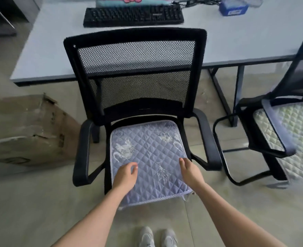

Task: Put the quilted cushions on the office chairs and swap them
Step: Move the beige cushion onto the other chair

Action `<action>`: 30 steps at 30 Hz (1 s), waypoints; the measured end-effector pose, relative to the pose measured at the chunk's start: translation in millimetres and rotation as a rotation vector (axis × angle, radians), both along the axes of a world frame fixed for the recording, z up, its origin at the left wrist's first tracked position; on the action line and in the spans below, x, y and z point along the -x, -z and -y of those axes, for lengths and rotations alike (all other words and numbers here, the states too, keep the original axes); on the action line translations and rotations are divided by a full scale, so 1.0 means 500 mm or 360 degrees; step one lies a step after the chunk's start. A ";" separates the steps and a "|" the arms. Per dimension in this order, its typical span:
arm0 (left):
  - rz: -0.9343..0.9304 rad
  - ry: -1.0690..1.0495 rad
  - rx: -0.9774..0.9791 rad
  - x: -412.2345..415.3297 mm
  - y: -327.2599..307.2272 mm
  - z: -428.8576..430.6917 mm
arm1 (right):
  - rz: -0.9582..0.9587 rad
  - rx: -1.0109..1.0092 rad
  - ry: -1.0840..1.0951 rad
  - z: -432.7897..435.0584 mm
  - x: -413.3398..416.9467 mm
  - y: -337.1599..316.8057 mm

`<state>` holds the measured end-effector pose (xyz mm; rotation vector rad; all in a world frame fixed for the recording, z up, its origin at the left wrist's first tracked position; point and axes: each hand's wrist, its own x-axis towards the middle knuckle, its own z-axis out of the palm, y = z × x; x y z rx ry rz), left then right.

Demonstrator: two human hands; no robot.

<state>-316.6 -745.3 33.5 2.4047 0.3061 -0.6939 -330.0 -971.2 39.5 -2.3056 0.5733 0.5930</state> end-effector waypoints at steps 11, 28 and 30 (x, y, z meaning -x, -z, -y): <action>0.0156 0.0314 0.0095 -0.055 -0.272 0.157 | 0.0103 -0.0050 0.0222 0.096 0.041 -0.246; 0.0061 0.0392 0.0449 0.093 -0.408 0.648 | 0.0299 -0.0309 0.0864 0.548 0.283 -0.388; 0.0010 0.0265 0.0574 0.124 -0.413 0.723 | 0.0274 -0.0321 0.0907 0.628 0.327 -0.396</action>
